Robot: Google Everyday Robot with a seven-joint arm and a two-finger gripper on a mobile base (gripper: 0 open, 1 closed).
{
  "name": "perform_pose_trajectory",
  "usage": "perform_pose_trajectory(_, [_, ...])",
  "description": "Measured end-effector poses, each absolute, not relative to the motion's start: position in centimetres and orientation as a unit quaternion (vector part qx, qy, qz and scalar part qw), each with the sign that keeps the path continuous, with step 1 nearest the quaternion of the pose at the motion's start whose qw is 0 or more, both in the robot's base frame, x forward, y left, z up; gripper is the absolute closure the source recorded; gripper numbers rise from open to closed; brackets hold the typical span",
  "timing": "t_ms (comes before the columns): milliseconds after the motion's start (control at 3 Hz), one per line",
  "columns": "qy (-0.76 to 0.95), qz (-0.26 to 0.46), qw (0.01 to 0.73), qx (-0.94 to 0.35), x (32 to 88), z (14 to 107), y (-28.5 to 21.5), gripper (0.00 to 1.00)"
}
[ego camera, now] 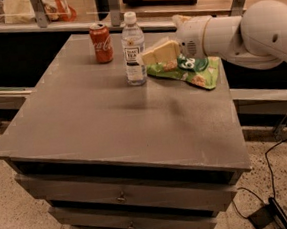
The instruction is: Knock blue plastic bottle over
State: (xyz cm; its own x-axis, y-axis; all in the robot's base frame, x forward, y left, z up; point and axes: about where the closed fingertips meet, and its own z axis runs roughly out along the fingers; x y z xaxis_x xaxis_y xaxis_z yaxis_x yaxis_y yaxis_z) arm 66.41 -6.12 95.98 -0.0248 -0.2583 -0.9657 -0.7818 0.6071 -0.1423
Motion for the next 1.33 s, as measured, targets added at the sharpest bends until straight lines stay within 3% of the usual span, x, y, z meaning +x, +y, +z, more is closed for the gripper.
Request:
perform_pose_trajectory(667, [0.661,0.26,0.596,-0.376,69.5,94.2,-1.8,0.0])
perform_pose_trajectory(1000, [0.657,0.274,0.596,-0.372,70.2,93.5,-0.2,0.15])
perform_pose_trajectory(1333, [0.654,0.277,0.597,-0.373,70.6,93.4,0.5,0.38])
